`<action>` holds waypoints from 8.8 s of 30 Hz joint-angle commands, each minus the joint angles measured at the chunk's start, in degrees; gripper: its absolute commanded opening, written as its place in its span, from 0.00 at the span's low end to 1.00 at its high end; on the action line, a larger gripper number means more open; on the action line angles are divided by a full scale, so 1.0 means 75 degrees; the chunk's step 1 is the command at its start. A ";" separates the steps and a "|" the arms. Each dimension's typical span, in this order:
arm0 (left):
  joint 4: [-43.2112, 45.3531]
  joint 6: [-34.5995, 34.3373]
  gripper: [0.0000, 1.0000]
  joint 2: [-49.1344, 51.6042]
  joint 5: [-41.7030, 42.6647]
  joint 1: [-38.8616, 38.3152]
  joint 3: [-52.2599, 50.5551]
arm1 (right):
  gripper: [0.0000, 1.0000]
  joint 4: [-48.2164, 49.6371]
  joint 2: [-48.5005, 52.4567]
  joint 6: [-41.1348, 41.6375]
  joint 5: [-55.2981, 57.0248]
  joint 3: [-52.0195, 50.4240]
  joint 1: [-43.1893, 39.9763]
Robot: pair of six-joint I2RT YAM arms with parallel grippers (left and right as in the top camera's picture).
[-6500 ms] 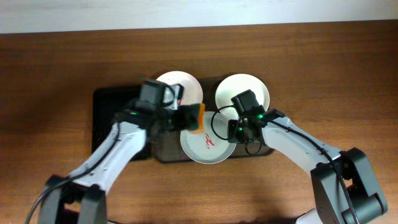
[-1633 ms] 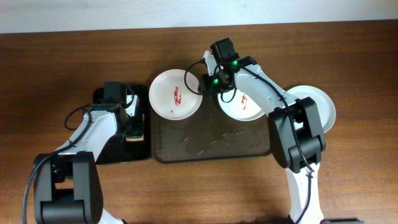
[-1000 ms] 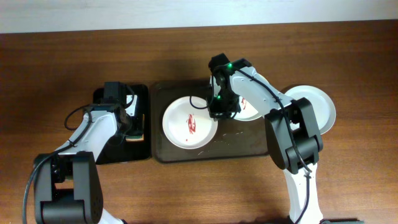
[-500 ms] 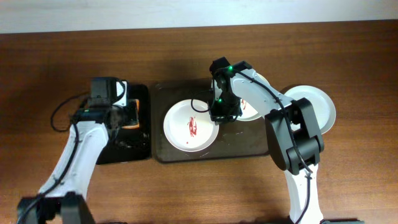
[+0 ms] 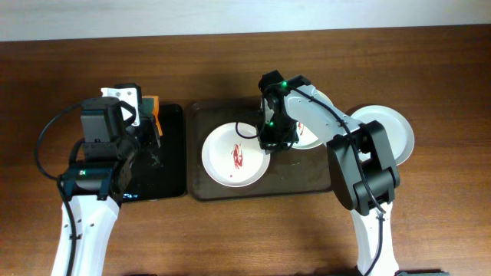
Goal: Clean dirty plates on tray and stack at the side
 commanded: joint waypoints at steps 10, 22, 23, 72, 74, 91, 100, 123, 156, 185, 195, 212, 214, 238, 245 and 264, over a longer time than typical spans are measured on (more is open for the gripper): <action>0.0198 -0.0050 0.00 -0.0137 0.0064 0.0038 0.0111 | 0.04 0.0029 -0.0192 -0.0017 0.0128 -0.0134 0.0067; -0.0446 -0.0452 0.00 0.2801 0.1550 0.0038 -0.0055 | 0.04 0.0026 -0.0192 -0.0017 0.0128 -0.0134 0.0067; -0.0443 -0.0455 0.00 0.2801 0.1958 0.0038 -0.0055 | 0.04 0.0026 -0.0192 -0.0017 0.0128 -0.0134 0.0067; 0.1894 -0.4817 0.00 0.5476 0.3506 -0.2238 -0.0052 | 0.04 0.0000 -0.0192 -0.0020 0.0125 -0.0134 0.0067; 0.1309 -0.4304 0.00 0.5397 0.3500 -0.2192 -0.0052 | 0.04 0.0003 -0.0192 -0.0017 0.0125 -0.0134 0.0067; -0.0259 -0.4360 0.00 0.4121 0.0198 -0.2996 -0.0154 | 0.04 0.0000 -0.0192 -0.0017 0.0125 -0.0134 0.0067; -0.0979 -0.2005 0.00 0.2355 -0.0836 -0.2124 0.0641 | 0.09 0.0035 -0.0192 -0.0020 0.0128 -0.0137 0.0067; -0.0586 -0.0691 0.01 0.4473 -0.0927 -0.0455 0.0187 | 0.04 0.0227 -0.2495 -0.0216 0.5141 0.0131 0.1017; -0.0589 -0.0694 0.00 0.4470 -0.0664 -0.0455 0.0189 | 0.29 0.4561 -0.2060 -0.0023 0.1093 -0.3322 0.0361; 0.1093 -0.5074 0.00 0.3485 0.1174 -0.2451 -0.0769 | 0.04 0.5001 -0.1804 0.0181 0.0781 -0.3637 0.0367; 0.1982 -0.2398 0.00 0.4217 -0.0755 -0.2640 -0.0356 | 0.04 0.4922 -0.1804 0.0181 0.0781 -0.3637 0.0367; -0.0469 -0.0268 0.00 0.3870 -0.0769 -0.0560 -0.0140 | 0.04 0.3075 -0.3585 0.0085 0.2372 -0.2562 0.0367; -0.0224 -0.0265 0.00 0.4130 -0.0769 -0.0560 -0.0140 | 0.04 0.2949 -0.3998 -0.0117 0.2996 -0.2562 0.0396; -0.0047 0.0076 0.51 0.4430 -0.0752 -0.0562 -0.0140 | 0.04 0.2999 -0.4776 0.1247 0.6368 -0.2562 0.0595; 0.0111 0.0076 0.76 0.4433 -0.0752 -0.0562 -0.0140 | 0.04 0.2270 -0.4948 0.1501 0.3287 -0.2565 -0.4838; 0.0813 0.0073 0.49 0.4677 -0.0583 -0.0562 -0.0140 | 0.38 0.1399 -0.2923 0.0737 0.0466 -0.2579 -0.6009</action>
